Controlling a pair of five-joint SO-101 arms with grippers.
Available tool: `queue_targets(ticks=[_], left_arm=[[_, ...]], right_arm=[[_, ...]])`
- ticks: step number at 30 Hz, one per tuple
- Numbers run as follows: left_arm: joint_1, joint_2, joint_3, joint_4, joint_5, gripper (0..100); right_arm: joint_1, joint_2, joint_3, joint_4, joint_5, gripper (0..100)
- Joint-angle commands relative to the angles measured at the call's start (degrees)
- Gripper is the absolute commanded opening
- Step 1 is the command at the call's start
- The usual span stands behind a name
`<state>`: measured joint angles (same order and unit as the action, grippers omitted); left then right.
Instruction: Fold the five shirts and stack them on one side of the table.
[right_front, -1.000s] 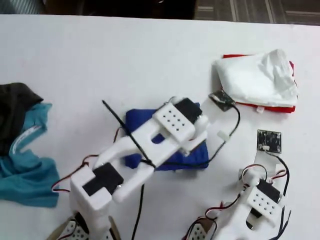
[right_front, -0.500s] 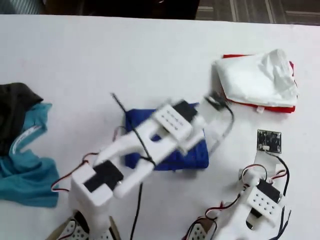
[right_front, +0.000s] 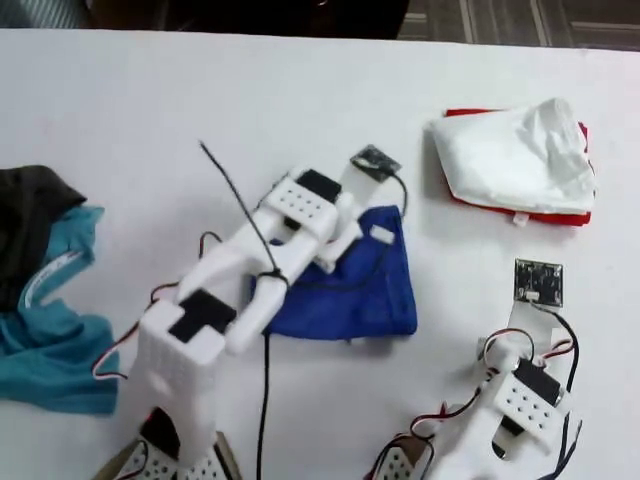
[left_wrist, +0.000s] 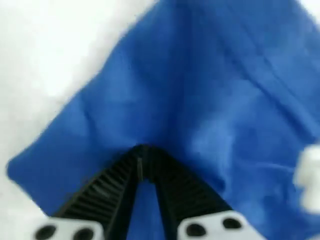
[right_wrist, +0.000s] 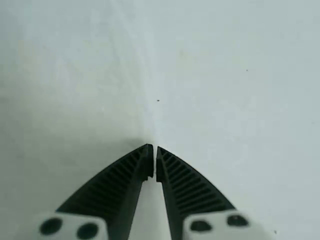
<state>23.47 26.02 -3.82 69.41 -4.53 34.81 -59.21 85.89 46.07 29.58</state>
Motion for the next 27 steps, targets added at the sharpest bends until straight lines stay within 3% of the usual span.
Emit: queue_targets(ticks=[1,5,14,21,24,27], left_arm=[[-5.1,-0.4,-2.4,-2.5,-0.2,3],[-7.6,0.0,-3.7,-2.1,-0.2,3],[-6.2,-1.6,-3.7,-0.8,0.0,3],[-12.2,-6.6,-3.6,1.1,-0.1,3],[-13.5,-6.9,-3.6,1.7,0.1,3],[-14.2,-6.7,-2.5,-0.5,0.2,3]], right_arm=[[-0.3,-1.4,-0.3,-1.0,0.0,1.9],[-0.3,-1.4,-0.3,-1.0,0.0,1.9],[-0.4,-1.4,-0.3,-1.0,0.0,1.9],[-0.8,-0.8,-6.3,2.8,-2.4,1.9],[-7.2,-0.7,-16.8,10.1,-8.2,1.9],[-18.9,-0.7,-25.8,15.3,-12.1,1.9]])
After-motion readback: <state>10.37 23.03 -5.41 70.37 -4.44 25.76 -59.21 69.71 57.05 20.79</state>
